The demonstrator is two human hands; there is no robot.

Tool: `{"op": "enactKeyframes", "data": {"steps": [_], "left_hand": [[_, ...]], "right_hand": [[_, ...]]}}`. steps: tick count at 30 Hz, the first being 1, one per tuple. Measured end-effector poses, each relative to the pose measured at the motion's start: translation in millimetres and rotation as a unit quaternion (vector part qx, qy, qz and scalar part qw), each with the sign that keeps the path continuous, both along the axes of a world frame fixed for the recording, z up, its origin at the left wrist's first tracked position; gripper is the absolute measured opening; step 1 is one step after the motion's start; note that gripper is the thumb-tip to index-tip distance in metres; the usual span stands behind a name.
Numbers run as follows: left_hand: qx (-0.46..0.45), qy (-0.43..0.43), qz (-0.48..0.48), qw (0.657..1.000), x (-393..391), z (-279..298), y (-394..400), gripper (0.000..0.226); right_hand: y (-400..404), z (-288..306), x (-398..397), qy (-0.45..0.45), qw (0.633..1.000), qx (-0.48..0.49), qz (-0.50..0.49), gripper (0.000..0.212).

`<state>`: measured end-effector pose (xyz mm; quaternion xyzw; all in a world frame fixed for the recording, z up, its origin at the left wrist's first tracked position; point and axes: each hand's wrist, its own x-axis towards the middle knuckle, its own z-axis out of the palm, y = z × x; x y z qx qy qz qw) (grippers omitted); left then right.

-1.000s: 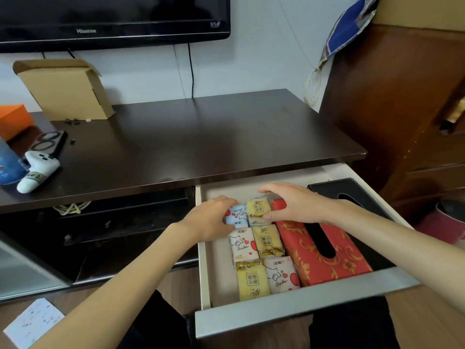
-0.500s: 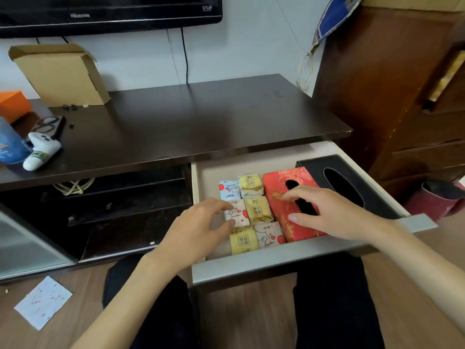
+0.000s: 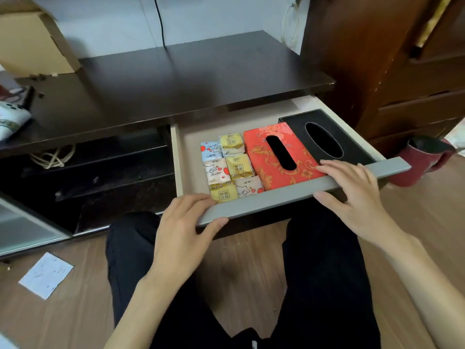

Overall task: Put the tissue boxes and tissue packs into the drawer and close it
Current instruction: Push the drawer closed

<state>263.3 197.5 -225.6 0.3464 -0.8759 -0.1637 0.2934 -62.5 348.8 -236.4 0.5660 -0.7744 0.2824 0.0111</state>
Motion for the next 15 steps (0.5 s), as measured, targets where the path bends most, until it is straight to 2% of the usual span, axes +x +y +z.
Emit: {"op": "enactKeyframes", "data": {"steps": [15], "left_hand": [[-0.017, 0.002, 0.02, 1.0, -19, -5, -45, 0.041]], "right_hand": [[-51, -5, -15, 0.033, 0.999, -0.028, -0.015, 0.06]]}}
